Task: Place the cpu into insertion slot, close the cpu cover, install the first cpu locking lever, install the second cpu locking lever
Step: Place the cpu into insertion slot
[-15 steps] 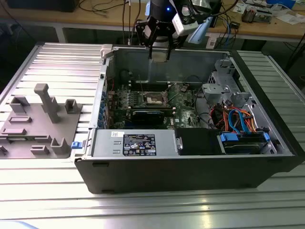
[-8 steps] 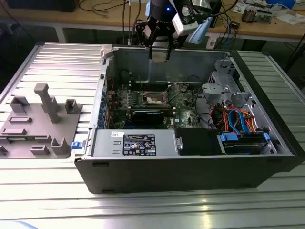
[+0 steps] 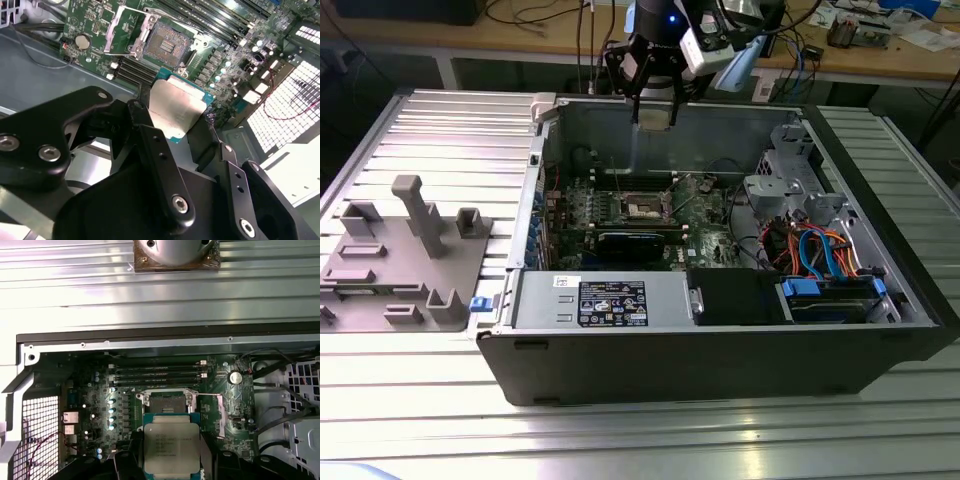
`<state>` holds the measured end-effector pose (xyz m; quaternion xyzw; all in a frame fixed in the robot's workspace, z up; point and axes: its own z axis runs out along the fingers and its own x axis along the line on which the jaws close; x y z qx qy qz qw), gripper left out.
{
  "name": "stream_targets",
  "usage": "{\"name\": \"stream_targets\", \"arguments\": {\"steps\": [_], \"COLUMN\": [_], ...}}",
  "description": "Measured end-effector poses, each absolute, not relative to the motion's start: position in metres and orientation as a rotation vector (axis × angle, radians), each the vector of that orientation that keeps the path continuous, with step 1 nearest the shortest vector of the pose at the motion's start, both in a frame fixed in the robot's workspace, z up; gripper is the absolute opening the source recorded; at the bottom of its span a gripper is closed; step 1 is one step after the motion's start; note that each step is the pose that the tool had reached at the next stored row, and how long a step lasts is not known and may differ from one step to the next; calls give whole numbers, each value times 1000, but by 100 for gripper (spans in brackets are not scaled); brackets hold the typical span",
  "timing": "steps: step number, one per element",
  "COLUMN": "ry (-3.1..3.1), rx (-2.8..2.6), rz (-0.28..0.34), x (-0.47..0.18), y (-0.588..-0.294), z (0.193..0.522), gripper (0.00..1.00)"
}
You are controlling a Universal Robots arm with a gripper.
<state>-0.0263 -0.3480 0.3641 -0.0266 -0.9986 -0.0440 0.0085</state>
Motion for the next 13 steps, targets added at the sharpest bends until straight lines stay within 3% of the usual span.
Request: {"name": "stream_targets", "arguments": {"steps": [13], "ry": [-3109], "rx": [-352], "rz": [-136], "x": [-26], "y": [-348], "z": [364], "gripper": [54]}}
